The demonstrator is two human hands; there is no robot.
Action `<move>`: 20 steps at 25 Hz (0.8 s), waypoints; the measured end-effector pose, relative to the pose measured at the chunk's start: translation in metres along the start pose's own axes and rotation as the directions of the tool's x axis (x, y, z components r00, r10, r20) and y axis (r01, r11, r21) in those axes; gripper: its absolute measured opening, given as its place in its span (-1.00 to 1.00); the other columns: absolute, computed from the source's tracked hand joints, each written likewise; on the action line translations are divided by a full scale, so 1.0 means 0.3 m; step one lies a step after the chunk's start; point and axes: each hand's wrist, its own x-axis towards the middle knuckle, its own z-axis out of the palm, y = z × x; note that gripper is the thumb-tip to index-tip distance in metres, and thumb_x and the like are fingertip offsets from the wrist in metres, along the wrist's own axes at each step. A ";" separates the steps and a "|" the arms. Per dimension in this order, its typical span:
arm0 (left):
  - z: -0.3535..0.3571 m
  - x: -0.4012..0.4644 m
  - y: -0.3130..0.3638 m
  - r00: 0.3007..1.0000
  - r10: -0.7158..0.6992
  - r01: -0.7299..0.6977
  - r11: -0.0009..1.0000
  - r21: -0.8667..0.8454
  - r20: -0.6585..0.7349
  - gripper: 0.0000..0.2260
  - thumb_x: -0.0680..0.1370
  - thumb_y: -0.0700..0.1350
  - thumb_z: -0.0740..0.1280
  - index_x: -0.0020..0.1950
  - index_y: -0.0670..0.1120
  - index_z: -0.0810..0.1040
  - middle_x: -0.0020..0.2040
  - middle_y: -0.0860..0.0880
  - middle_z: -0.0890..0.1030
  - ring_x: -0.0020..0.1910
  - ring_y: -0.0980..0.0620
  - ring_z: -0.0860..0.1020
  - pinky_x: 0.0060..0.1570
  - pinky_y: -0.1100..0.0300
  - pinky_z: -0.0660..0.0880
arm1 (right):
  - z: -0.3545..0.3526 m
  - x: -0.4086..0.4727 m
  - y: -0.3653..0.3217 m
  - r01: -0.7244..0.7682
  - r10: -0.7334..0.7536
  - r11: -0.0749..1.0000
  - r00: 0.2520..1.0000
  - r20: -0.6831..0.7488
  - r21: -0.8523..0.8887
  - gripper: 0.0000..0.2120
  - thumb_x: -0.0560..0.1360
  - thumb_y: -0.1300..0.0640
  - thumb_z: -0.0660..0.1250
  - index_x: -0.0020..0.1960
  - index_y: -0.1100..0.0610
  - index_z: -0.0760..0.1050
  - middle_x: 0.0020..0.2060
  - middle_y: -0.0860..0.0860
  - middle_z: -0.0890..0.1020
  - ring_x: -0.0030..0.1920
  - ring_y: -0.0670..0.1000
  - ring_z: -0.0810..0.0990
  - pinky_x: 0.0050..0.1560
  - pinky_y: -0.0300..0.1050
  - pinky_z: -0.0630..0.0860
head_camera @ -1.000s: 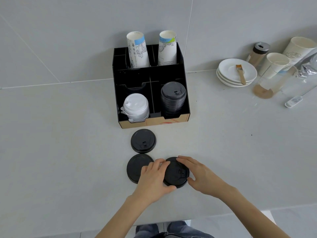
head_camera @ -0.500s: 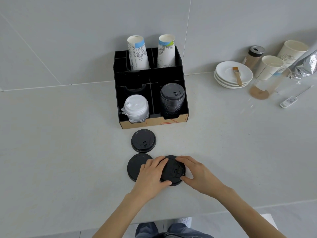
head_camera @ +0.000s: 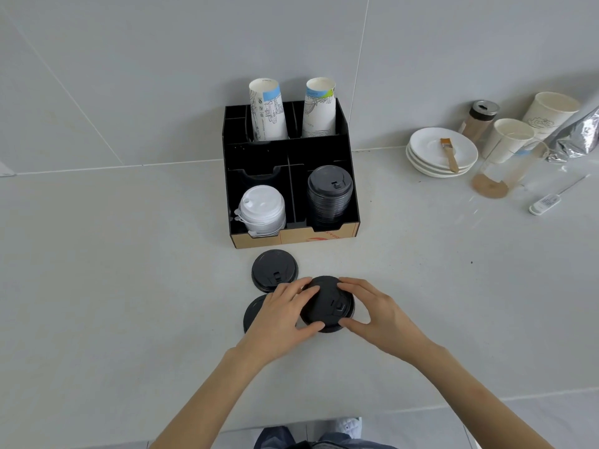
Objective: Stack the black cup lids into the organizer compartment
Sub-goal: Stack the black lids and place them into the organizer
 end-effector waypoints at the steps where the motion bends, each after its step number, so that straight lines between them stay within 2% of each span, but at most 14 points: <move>1: -0.016 0.006 -0.001 1.000 0.011 -0.012 1.000 -0.024 -0.028 -0.48 0.50 0.07 0.24 0.41 0.01 0.16 0.47 0.04 0.17 0.42 0.05 0.14 0.41 0.13 0.09 | -0.010 0.007 -0.006 -0.001 0.001 1.000 1.000 -0.029 0.001 -0.51 0.41 0.13 0.37 0.30 0.06 0.31 0.28 -0.12 0.39 0.25 -0.13 0.39 0.24 -0.39 0.25; 4: -0.061 0.027 0.000 0.990 0.009 -0.024 0.995 -0.100 -0.142 -0.51 0.49 0.04 0.28 0.38 -0.01 0.25 0.43 0.02 0.26 0.38 0.04 0.22 0.38 0.13 0.16 | -0.039 0.033 -0.026 -0.018 0.020 1.000 0.992 -0.124 0.016 -0.52 0.40 0.09 0.39 0.28 0.06 0.35 0.22 -0.15 0.40 0.18 -0.21 0.38 0.11 -0.63 0.19; 7: -0.102 0.061 0.009 0.972 -0.015 -0.020 0.989 -0.148 -0.235 -0.54 0.48 0.02 0.29 0.35 -0.03 0.30 0.38 0.01 0.34 0.34 0.05 0.28 0.35 0.16 0.20 | -0.073 0.068 -0.053 -0.013 0.020 0.999 0.978 -0.208 0.035 -0.53 0.38 0.11 0.41 0.25 0.09 0.38 0.17 -0.17 0.41 0.12 -0.18 0.40 0.03 -0.72 0.17; 9: -0.129 0.087 0.018 0.959 -0.017 -0.035 0.984 -0.176 -0.283 -0.56 0.49 0.00 0.28 0.34 -0.04 0.31 0.35 -0.01 0.36 0.33 0.06 0.30 0.30 0.25 0.19 | -0.097 0.095 -0.072 0.004 0.005 0.999 0.969 -0.246 0.037 -0.54 0.38 0.12 0.41 0.25 0.11 0.38 0.16 -0.16 0.41 0.08 -0.16 0.40 0.03 -0.69 0.20; 14: -0.187 0.156 0.030 0.935 -0.002 -0.061 0.984 -0.168 -0.354 -0.59 0.51 -0.06 0.28 0.33 -0.09 0.33 0.34 -0.05 0.38 0.33 0.03 0.33 0.25 0.33 0.16 | -0.144 0.169 -0.098 0.017 -0.015 1.000 0.945 -0.327 0.003 -0.53 0.38 0.11 0.40 0.25 0.13 0.38 0.25 -0.01 0.46 0.11 -0.14 0.40 0.15 -0.38 0.26; 20: -0.241 0.258 0.032 0.935 -0.025 -0.044 0.982 -0.185 -0.353 -0.55 0.50 -0.05 0.28 0.36 -0.09 0.28 0.39 -0.04 0.32 0.38 0.04 0.25 0.31 0.29 0.16 | -0.184 0.271 -0.112 -0.011 0.010 1.000 0.919 -0.393 -0.001 -0.53 0.39 0.11 0.40 0.25 0.15 0.38 0.25 0.04 0.47 0.21 0.02 0.45 0.18 -0.29 0.29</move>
